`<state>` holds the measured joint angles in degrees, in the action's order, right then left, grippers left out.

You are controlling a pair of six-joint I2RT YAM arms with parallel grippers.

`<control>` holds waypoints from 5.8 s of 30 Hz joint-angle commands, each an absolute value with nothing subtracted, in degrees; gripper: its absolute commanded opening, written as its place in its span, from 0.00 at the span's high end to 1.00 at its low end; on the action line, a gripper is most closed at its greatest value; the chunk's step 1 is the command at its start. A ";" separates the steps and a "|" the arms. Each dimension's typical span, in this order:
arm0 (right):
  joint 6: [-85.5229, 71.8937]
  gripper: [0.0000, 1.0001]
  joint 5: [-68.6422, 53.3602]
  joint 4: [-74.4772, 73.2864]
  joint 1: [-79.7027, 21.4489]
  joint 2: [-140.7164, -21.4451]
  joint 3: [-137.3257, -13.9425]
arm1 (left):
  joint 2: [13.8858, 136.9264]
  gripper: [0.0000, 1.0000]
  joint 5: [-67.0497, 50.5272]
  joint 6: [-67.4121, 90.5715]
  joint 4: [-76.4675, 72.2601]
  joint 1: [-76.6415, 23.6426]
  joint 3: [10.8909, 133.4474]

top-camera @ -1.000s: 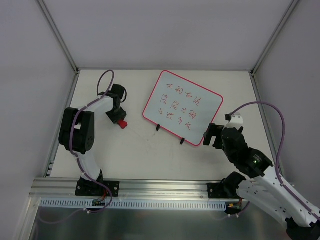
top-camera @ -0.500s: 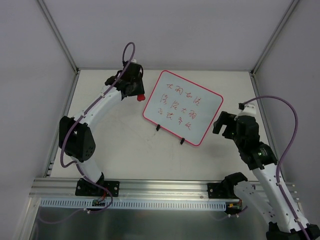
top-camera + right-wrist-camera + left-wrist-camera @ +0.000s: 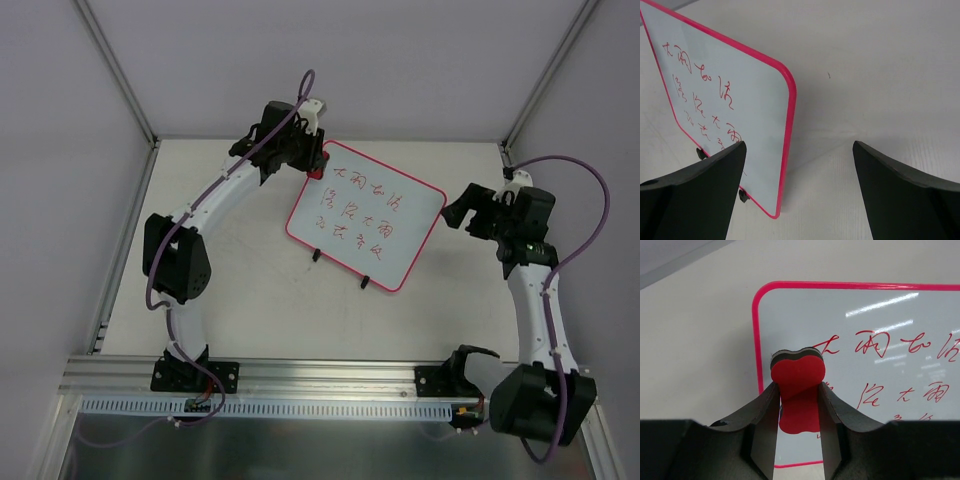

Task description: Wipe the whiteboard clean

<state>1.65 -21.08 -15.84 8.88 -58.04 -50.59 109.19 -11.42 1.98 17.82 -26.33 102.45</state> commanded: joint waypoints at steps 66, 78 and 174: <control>12.83 1.00 -66.18 1.67 15.73 -90.97 -58.10 | 114.78 0.99 -10.19 -8.79 -10.10 -31.29 91.32; 13.62 1.00 -65.30 1.58 15.73 -90.18 -57.39 | 116.63 1.00 -11.86 -6.95 -10.37 -39.10 91.23; 13.36 1.00 -61.17 2.28 15.29 -89.12 -55.81 | 116.79 1.00 2.64 6.77 -9.58 -48.33 80.59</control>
<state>5.39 -65.63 -1.17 15.79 -88.71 -56.23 111.09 9.76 3.88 -11.11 -40.49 80.31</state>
